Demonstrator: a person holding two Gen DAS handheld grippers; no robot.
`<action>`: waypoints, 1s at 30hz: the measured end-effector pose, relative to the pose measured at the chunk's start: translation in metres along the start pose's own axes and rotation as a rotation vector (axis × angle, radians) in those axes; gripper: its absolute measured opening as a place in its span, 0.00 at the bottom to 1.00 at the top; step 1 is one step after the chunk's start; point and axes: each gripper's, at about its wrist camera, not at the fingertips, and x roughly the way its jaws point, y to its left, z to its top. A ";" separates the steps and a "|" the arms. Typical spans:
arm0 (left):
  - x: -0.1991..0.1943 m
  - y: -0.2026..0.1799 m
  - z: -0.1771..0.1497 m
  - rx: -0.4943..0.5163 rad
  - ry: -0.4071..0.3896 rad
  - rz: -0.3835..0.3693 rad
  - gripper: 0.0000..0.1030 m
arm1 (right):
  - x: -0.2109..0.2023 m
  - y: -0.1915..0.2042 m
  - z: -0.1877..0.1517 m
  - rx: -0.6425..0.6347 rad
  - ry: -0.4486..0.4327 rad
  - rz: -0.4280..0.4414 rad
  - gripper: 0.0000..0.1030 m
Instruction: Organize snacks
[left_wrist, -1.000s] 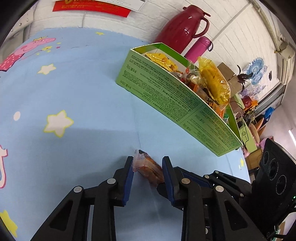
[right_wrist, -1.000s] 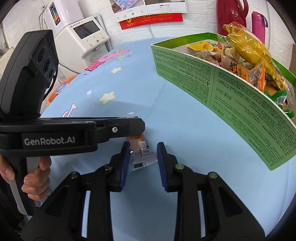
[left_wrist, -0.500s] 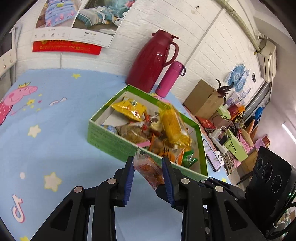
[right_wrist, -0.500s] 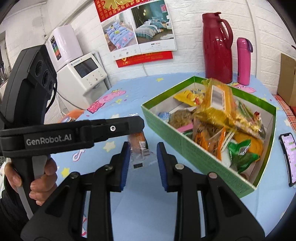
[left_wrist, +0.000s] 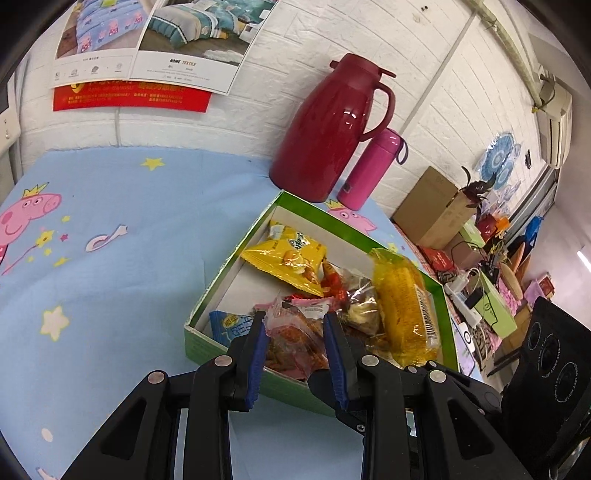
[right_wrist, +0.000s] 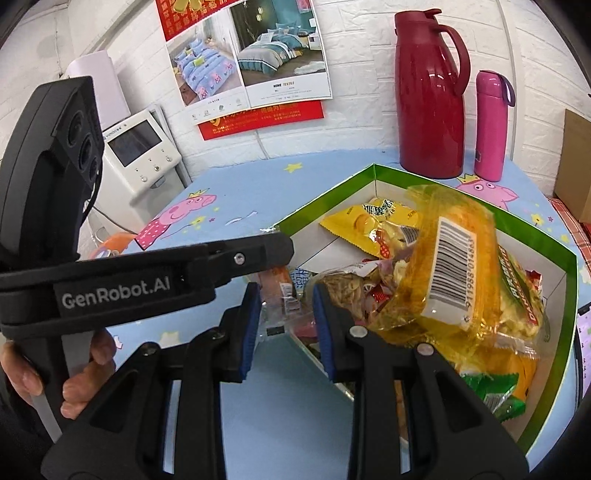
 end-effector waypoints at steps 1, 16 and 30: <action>0.005 0.002 0.002 -0.003 0.013 -0.004 0.29 | 0.005 0.000 0.002 -0.007 0.001 -0.006 0.26; -0.012 0.015 -0.002 -0.034 -0.086 0.145 0.95 | 0.003 0.003 -0.004 -0.056 -0.036 -0.024 0.71; -0.112 -0.033 -0.068 0.036 -0.215 0.326 0.99 | -0.116 0.010 -0.049 -0.004 -0.188 -0.101 0.91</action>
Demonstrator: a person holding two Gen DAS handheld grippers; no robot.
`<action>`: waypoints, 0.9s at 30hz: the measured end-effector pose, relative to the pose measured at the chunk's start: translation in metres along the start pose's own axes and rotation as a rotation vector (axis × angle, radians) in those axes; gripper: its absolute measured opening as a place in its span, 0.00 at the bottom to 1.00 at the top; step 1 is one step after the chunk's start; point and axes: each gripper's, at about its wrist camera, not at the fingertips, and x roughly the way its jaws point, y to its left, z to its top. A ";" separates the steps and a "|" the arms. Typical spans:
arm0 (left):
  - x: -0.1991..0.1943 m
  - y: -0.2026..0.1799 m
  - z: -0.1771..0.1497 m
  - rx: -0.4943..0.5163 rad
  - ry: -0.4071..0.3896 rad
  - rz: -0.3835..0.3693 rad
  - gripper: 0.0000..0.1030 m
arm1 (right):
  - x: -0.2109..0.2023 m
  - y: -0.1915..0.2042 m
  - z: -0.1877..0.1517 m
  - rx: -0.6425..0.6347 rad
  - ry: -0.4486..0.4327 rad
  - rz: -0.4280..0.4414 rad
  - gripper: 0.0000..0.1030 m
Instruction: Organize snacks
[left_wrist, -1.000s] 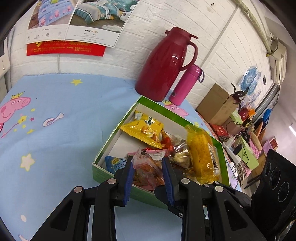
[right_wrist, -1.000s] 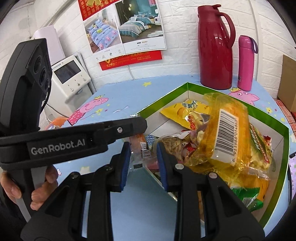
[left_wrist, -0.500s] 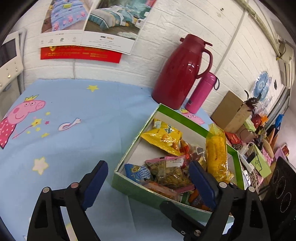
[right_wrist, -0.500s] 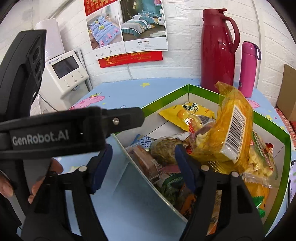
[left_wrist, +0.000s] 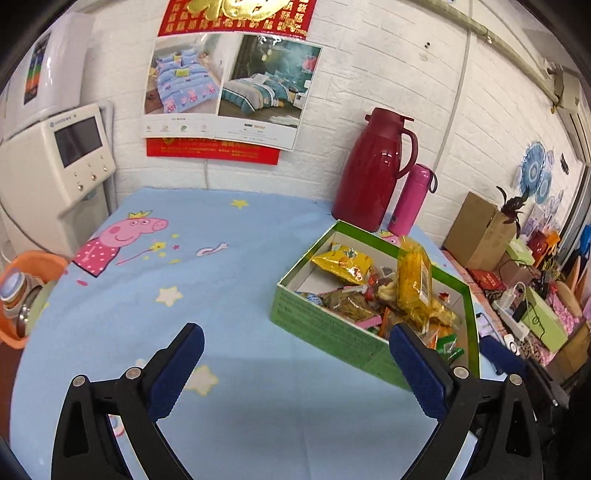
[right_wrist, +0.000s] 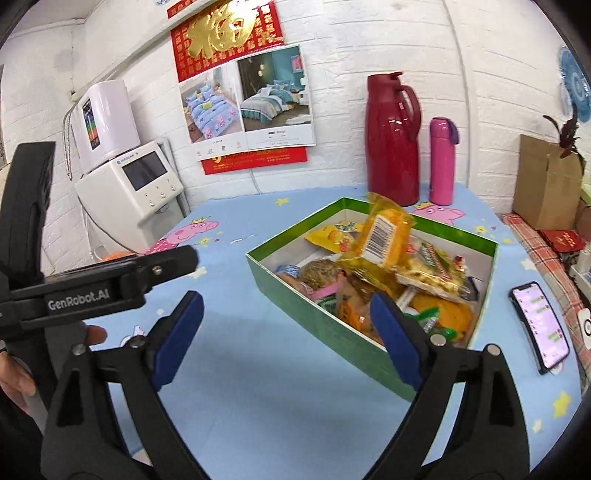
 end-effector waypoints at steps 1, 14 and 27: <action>-0.010 -0.004 -0.007 0.019 -0.015 0.013 0.99 | -0.008 -0.002 -0.003 0.008 -0.009 -0.013 0.92; -0.045 -0.035 -0.096 0.048 0.018 0.121 0.99 | -0.082 -0.033 -0.066 0.096 0.025 -0.192 0.93; -0.056 -0.050 -0.136 0.111 0.057 0.145 0.99 | -0.090 -0.039 -0.106 0.103 0.075 -0.269 0.93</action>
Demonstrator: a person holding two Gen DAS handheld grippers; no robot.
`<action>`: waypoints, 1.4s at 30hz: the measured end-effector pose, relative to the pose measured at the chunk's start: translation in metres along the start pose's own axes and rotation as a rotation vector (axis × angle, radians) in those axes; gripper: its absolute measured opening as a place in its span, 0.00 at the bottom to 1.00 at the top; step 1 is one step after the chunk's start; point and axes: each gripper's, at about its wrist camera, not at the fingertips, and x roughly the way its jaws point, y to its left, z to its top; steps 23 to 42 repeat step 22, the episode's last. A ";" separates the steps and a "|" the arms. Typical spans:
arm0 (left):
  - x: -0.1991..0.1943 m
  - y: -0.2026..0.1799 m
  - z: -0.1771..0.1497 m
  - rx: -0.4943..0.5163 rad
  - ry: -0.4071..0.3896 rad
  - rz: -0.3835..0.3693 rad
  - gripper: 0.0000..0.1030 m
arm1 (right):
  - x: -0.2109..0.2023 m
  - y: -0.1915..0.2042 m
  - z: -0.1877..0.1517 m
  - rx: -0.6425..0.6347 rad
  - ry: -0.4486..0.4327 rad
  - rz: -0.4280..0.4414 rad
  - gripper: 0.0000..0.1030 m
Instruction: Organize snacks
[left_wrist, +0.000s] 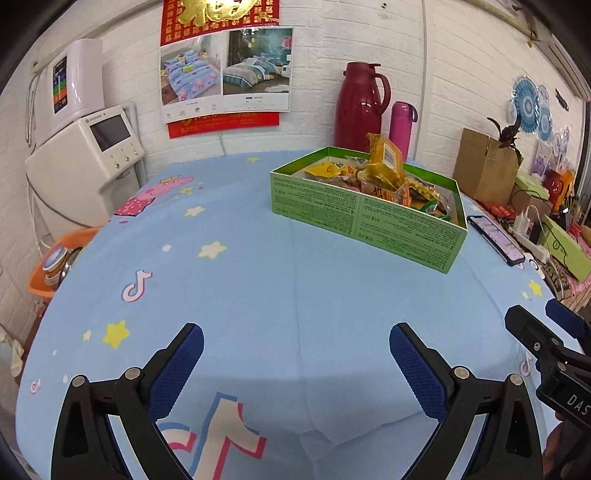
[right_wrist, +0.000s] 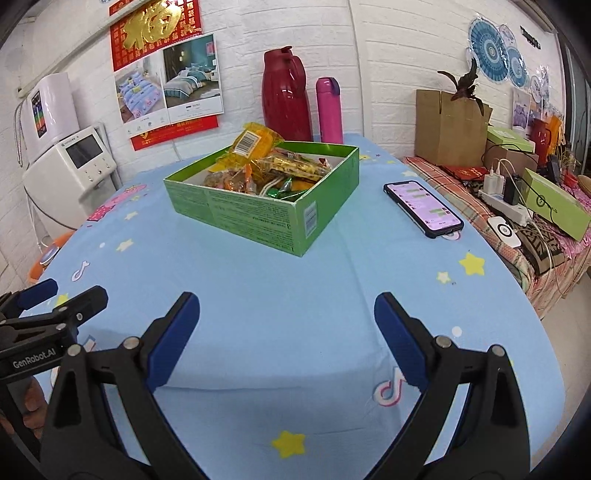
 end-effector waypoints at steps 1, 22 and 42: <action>-0.001 0.000 -0.001 0.002 0.000 0.001 0.99 | 0.000 0.000 -0.001 -0.001 0.002 0.001 0.93; -0.005 0.000 -0.006 0.003 -0.002 0.013 0.99 | -0.004 -0.002 -0.001 0.008 -0.005 -0.002 0.93; -0.005 0.000 -0.006 0.003 -0.002 0.013 0.99 | -0.004 -0.002 -0.001 0.008 -0.005 -0.002 0.93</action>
